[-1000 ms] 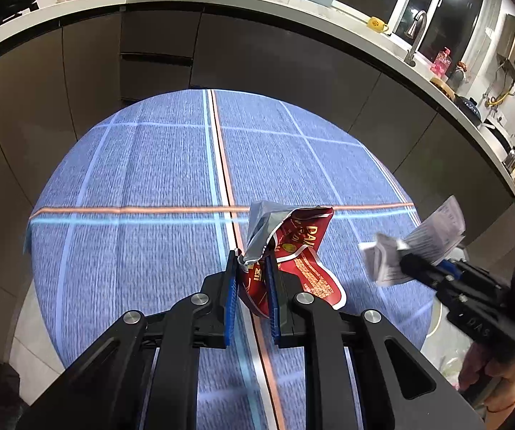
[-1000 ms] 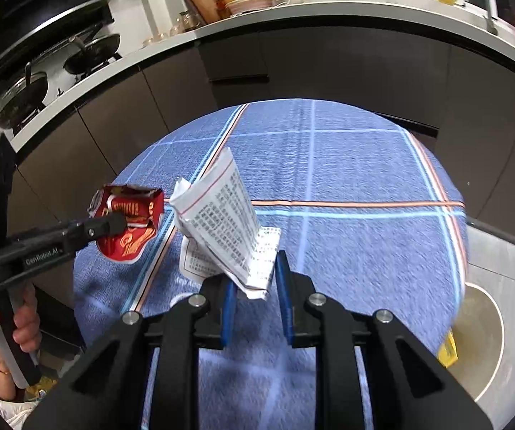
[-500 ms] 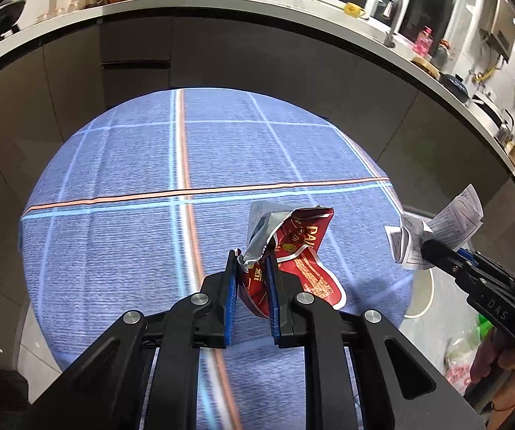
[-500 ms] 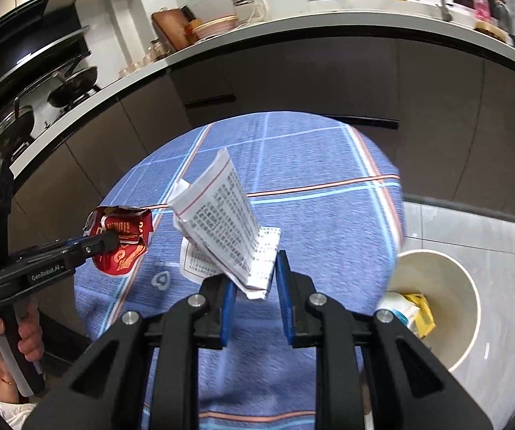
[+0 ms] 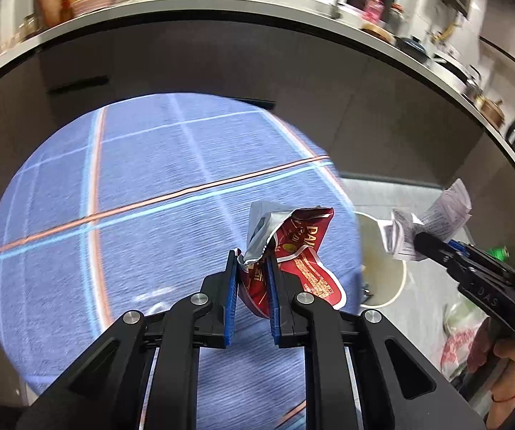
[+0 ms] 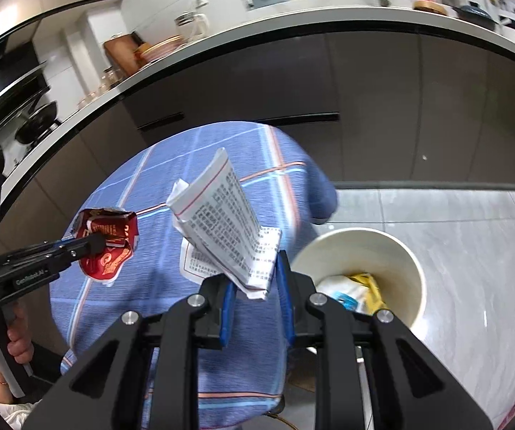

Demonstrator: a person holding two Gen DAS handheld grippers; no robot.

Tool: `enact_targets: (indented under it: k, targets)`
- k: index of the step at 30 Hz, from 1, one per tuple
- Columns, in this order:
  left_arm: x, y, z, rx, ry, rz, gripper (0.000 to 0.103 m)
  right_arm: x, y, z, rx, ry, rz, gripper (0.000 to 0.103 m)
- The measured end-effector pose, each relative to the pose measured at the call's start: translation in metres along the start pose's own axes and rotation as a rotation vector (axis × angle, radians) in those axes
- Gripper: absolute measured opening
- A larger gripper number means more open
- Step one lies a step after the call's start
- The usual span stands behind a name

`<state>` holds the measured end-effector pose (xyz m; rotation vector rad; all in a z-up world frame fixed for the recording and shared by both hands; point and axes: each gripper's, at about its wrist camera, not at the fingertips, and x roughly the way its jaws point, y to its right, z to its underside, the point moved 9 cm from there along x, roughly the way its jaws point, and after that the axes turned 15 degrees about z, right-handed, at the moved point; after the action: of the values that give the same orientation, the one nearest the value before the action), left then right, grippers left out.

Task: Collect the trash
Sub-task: 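Carry the red chip bag and white receipt over the white bin, then open both tools to drop chip bag and receipt into the bin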

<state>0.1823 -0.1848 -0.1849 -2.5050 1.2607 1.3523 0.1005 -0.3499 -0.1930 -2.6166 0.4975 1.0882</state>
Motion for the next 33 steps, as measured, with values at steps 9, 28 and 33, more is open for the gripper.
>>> enact_targets:
  k: [9, 28, 33]
  targets:
    - [0.049, 0.067, -0.021, 0.088, -0.079, 0.158, 0.014, 0.014, 0.06, 0.012, 0.1, -0.03, 0.064, 0.022]
    - [0.145, 0.125, -0.024, 0.157, -0.191, 0.28, 0.015, 0.074, 0.128, 0.052, 0.195, -0.138, 0.127, 0.023]
    - [0.167, 0.128, -0.02, 0.161, -0.221, 0.275, 0.015, 0.094, 0.13, 0.06, 0.141, -0.149, 0.151, 0.024]
